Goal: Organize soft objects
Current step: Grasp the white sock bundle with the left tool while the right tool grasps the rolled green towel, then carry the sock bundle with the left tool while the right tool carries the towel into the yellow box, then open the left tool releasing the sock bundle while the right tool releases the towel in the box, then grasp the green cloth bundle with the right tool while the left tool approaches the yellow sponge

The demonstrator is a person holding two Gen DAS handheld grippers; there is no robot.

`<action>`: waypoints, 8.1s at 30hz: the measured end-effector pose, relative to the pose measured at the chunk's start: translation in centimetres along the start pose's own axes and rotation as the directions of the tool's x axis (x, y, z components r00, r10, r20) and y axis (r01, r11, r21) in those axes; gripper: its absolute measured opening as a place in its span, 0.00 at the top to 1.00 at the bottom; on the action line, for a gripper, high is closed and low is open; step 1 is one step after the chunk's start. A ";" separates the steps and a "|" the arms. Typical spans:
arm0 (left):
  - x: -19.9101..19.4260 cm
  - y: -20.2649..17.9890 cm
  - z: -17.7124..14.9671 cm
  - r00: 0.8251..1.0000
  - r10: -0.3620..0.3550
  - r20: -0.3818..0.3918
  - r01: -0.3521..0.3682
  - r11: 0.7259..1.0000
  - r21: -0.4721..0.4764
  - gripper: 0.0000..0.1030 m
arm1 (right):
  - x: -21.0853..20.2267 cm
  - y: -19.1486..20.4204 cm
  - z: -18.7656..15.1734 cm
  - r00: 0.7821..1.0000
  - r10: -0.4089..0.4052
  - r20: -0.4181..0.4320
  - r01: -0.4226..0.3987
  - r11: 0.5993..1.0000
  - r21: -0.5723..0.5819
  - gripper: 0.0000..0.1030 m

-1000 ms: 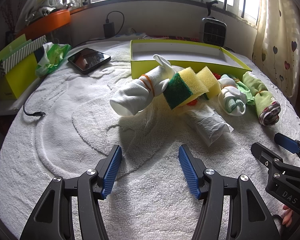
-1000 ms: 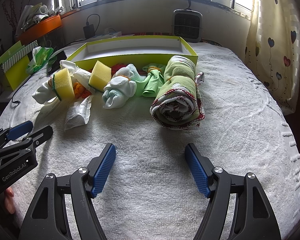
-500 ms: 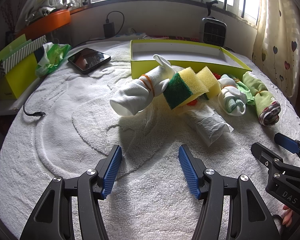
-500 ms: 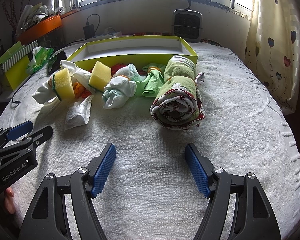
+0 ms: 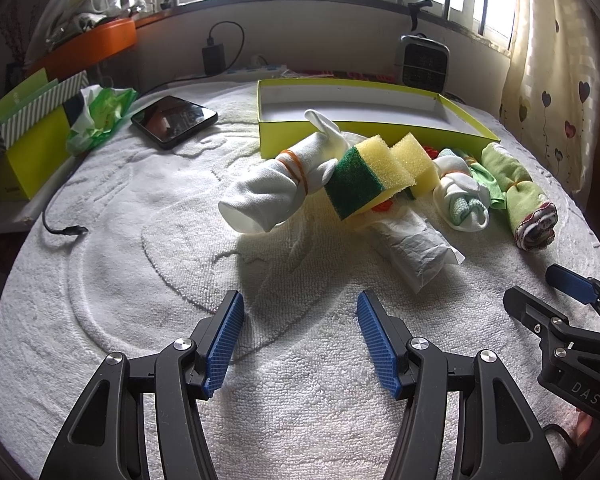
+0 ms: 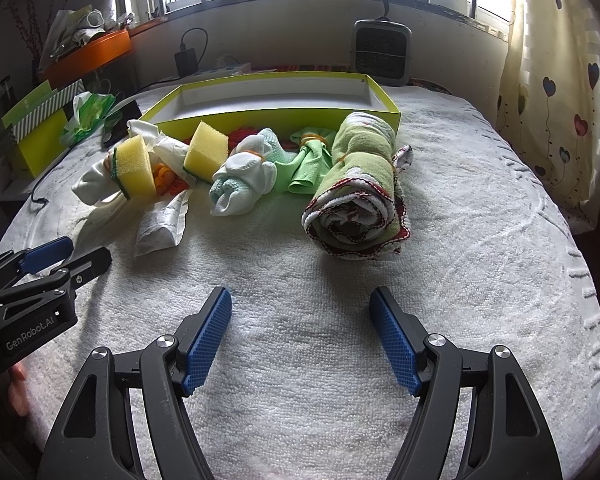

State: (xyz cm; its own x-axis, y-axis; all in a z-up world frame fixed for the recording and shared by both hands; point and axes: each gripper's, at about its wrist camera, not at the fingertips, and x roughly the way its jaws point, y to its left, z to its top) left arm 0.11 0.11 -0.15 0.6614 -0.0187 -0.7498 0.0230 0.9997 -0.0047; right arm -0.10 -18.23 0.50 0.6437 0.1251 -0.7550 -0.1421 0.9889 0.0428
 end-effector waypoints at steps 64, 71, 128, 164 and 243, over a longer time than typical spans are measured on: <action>4.8 3.7 7.7 0.963 -0.263 -0.060 0.264 0.964 0.010 0.73 | 2.7 -5.7 6.3 0.992 0.123 0.031 -0.126 0.981 0.145 0.68; 3.9 4.6 8.0 0.963 -0.266 -0.034 0.266 0.964 -0.017 0.73 | 1.8 -5.8 6.5 0.991 0.118 0.059 -0.126 0.982 0.144 0.70; 7.7 1.6 16.4 0.985 -0.137 -0.107 0.155 0.972 0.177 0.65 | 7.8 -6.4 17.1 0.989 0.142 0.034 -0.143 0.989 0.023 0.69; 11.9 1.9 19.5 0.976 -0.207 -0.073 0.207 0.978 -0.011 0.72 | 11.8 -5.4 18.3 0.996 0.070 -0.046 -0.072 0.996 -0.050 0.69; 2.7 4.6 7.0 0.985 -0.171 -0.009 0.171 0.984 -0.045 0.50 | 2.6 -3.7 7.7 0.991 0.120 0.066 -0.127 0.986 0.109 0.50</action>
State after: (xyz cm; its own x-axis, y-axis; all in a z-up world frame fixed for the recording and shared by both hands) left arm 7.20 4.52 2.45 0.6411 -0.1894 -0.7437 0.1017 0.9815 -0.1623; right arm 7.88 -20.93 3.36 0.6702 0.2480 -0.6995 -0.1401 0.9678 0.2090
